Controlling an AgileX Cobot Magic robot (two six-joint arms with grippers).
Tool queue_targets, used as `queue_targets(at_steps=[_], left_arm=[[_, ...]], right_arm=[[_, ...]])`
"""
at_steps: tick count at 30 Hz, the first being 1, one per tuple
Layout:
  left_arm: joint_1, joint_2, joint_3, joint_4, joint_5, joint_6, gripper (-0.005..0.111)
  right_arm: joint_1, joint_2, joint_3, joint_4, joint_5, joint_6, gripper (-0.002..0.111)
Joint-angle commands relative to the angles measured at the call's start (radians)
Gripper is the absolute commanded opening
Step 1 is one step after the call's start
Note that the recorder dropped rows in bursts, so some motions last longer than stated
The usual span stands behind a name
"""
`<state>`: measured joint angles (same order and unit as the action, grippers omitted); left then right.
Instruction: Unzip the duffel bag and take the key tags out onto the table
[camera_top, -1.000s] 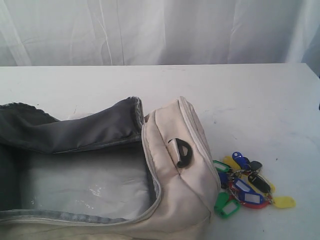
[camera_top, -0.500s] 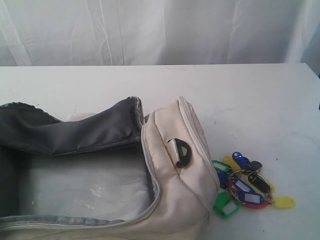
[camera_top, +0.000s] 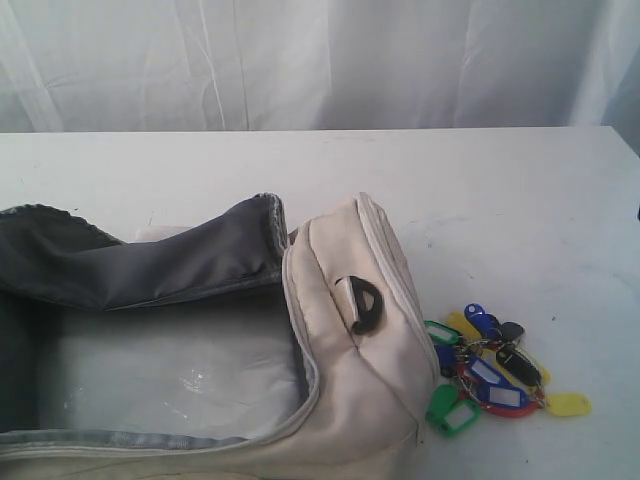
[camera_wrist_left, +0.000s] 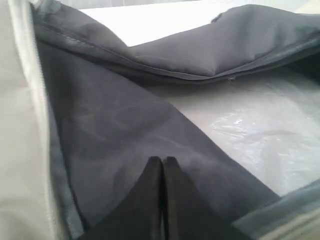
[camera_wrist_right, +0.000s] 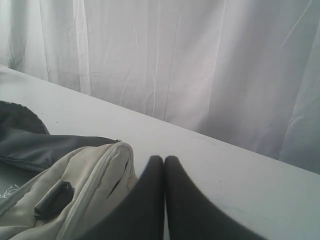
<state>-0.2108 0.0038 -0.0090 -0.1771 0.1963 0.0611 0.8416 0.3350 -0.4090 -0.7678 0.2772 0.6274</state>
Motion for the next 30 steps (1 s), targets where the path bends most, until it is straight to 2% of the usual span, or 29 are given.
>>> queue_targets(at_steps=[1, 8, 14, 19, 30], left_arm=[[0.103, -0.004, 0.009, -0.012, 0.012, -0.001, 0.0], [0.272, -0.004, 0.009, -0.008, 0.046, 0.051, 0.0], [0.338, -0.004, 0.009, -0.008, 0.046, 0.051, 0.0], [0.364, -0.004, 0.009, 0.007, 0.046, 0.053, 0.0], [0.366, -0.004, 0.009, 0.008, 0.043, 0.145, 0.0]], right_arm=[[-0.005, -0.004, 0.003, -0.011, -0.002, 0.007, 0.0], [-0.005, -0.004, 0.003, -0.011, -0.002, 0.007, 0.0], [-0.005, -0.004, 0.003, -0.011, -0.002, 0.007, 0.0], [-0.005, -0.004, 0.003, -0.011, -0.002, 0.007, 0.0], [-0.005, -0.004, 0.003, -0.009, -0.002, 0.007, 0.0]])
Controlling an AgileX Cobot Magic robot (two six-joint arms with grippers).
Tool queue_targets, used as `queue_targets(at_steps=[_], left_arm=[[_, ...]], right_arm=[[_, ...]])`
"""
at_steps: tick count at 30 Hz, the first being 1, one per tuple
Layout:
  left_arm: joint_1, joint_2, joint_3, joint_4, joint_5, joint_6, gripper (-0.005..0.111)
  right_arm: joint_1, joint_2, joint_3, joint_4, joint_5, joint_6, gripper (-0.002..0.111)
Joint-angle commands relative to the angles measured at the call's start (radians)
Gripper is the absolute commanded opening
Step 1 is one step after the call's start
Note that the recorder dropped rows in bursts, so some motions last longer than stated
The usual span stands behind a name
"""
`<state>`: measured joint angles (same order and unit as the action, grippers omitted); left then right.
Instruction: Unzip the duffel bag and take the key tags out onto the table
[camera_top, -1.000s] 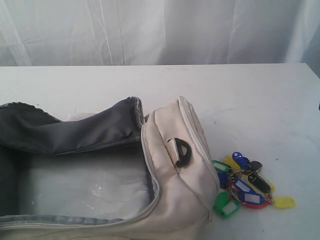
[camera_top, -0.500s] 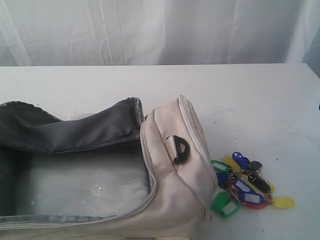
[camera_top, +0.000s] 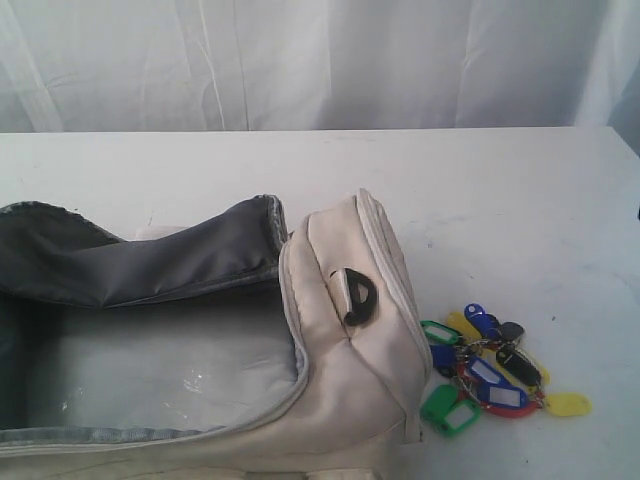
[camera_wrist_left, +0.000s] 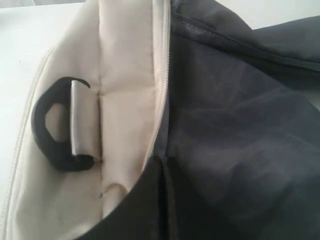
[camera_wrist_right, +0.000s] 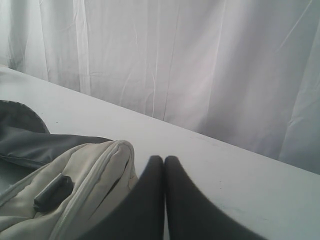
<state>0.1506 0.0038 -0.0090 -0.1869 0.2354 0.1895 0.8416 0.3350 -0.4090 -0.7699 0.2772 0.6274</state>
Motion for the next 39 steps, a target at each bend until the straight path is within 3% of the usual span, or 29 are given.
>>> queue_targets(at_steps=[1, 23, 26, 32, 39], left_arm=[[0.004, -0.004, 0.009, 0.017, 0.004, 0.017, 0.0], [0.004, -0.004, 0.009, 0.017, 0.004, 0.017, 0.0], [0.004, -0.004, 0.009, 0.017, 0.004, 0.017, 0.0], [0.004, -0.004, 0.009, 0.017, 0.004, 0.017, 0.0], [0.004, -0.004, 0.009, 0.017, 0.004, 0.017, 0.0]], right_arm=[[-0.005, -0.004, 0.003, -0.007, -0.002, 0.007, 0.0], [-0.016, -0.023, 0.003, -0.009, 0.014, 0.005, 0.0], [-0.086, -0.039, 0.015, 0.043, 0.019, 0.016, 0.0], [-0.318, -0.067, 0.15, 0.193, -0.056, 0.077, 0.0], [-0.537, -0.161, 0.409, 0.24, -0.426, 0.077, 0.0]])
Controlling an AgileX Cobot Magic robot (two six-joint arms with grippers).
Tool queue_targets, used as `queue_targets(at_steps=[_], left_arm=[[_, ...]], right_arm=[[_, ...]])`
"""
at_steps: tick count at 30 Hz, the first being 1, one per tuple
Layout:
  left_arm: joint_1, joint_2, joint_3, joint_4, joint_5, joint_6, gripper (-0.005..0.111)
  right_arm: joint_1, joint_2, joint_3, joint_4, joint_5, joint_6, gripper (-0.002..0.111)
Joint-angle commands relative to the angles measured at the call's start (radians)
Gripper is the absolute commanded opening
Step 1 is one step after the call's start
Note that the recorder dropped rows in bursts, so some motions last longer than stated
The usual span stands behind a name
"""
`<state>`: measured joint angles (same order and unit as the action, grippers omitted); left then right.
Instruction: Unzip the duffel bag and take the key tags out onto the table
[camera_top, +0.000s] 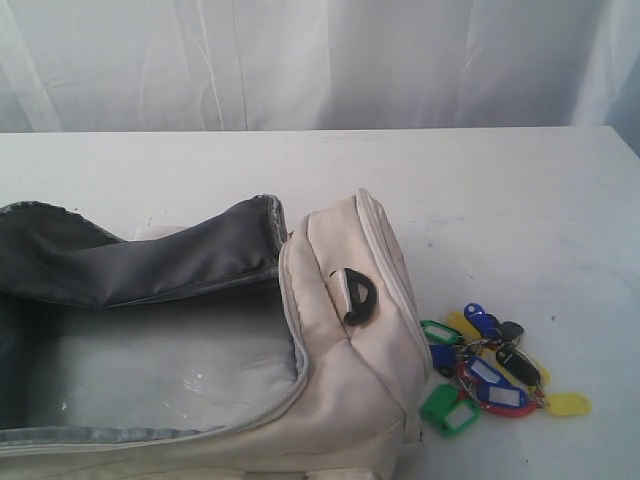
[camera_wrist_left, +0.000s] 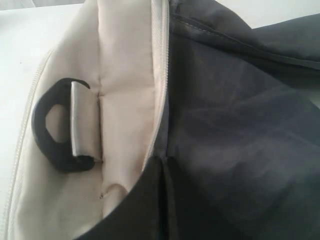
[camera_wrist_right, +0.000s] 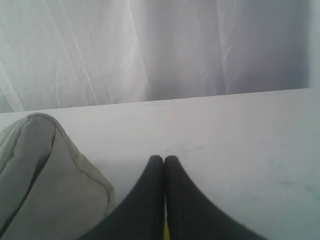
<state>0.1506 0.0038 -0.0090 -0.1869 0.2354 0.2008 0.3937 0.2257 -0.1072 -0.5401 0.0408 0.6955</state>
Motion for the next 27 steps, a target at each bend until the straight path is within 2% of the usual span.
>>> queue_targets(at_steps=[1, 3, 12, 15, 18, 20, 27], left_arm=[[0.004, -0.004, 0.009, 0.017, 0.004, 0.005, 0.0], [0.004, -0.004, 0.009, 0.017, 0.004, 0.005, 0.0], [0.004, -0.004, 0.009, 0.017, 0.004, 0.005, 0.0], [0.004, -0.004, 0.009, 0.017, 0.004, 0.005, 0.0], [0.004, -0.004, 0.009, 0.017, 0.004, 0.005, 0.0], [0.004, -0.004, 0.009, 0.017, 0.004, 0.005, 0.0], [0.004, -0.004, 0.009, 0.017, 0.004, 0.005, 0.0]], right_arm=[[-0.097, -0.061, 0.107, 0.01, -0.182, 0.016, 0.0], [-0.097, -0.063, 0.107, 0.01, -0.1, 0.072, 0.0], [-0.097, -0.116, 0.107, 0.02, -0.007, 0.026, 0.0], [-0.097, -0.131, 0.107, 0.235, 0.038, -0.23, 0.0], [-0.097, -0.131, 0.107, 0.56, 0.083, -0.638, 0.0], [-0.097, -0.131, 0.107, 0.639, 0.092, -0.79, 0.0], [-0.097, -0.135, 0.107, 0.616, 0.193, -0.771, 0.0]])
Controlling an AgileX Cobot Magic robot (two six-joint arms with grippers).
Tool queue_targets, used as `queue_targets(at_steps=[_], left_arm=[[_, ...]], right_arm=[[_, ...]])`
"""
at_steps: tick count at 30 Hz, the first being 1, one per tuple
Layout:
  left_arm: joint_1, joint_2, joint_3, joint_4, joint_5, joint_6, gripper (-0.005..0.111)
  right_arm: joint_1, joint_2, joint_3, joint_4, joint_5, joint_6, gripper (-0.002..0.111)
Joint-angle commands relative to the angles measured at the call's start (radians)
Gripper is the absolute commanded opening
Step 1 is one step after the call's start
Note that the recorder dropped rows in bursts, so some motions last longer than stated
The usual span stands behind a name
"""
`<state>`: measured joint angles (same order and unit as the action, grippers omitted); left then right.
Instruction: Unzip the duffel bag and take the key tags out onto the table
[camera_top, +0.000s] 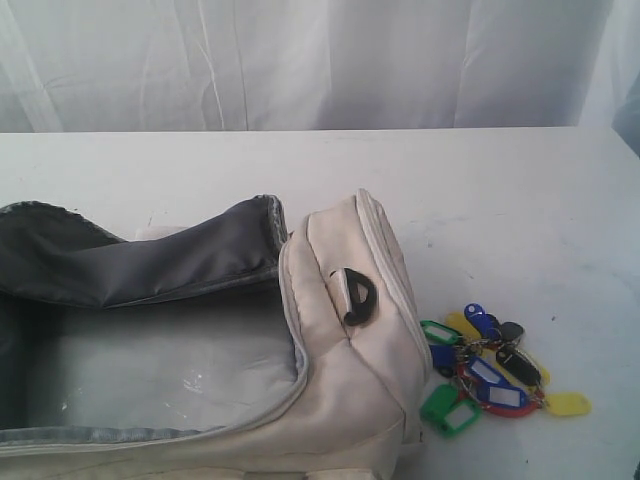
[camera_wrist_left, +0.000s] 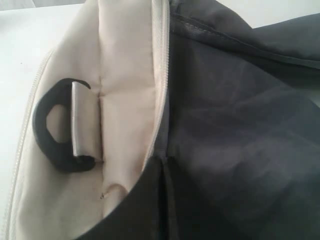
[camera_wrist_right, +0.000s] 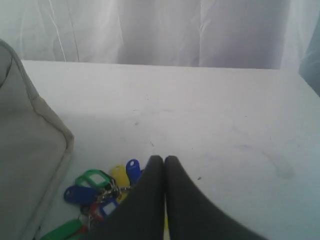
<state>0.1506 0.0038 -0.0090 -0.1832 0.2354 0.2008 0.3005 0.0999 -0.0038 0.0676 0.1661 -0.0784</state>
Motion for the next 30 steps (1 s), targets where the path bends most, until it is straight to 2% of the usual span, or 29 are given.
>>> queue_targets(at_steps=[1, 6, 19, 30], left_arm=[[0.004, -0.004, 0.009, 0.014, 0.004, 0.005, 0.0], [0.004, -0.004, 0.009, 0.014, 0.004, 0.005, 0.0], [0.004, -0.004, 0.009, 0.014, 0.004, 0.005, 0.0], [0.004, -0.004, 0.009, 0.014, 0.004, 0.005, 0.0]], right_arm=[[-0.004, -0.013, 0.004, 0.008, 0.086, 0.011, 0.0], [-0.004, -0.054, 0.004, -0.001, 0.14, 0.011, 0.0], [-0.011, -0.072, 0.004, -0.017, 0.151, 0.036, 0.0], [-0.174, -0.077, 0.004, -0.02, 0.152, 0.038, 0.0]])
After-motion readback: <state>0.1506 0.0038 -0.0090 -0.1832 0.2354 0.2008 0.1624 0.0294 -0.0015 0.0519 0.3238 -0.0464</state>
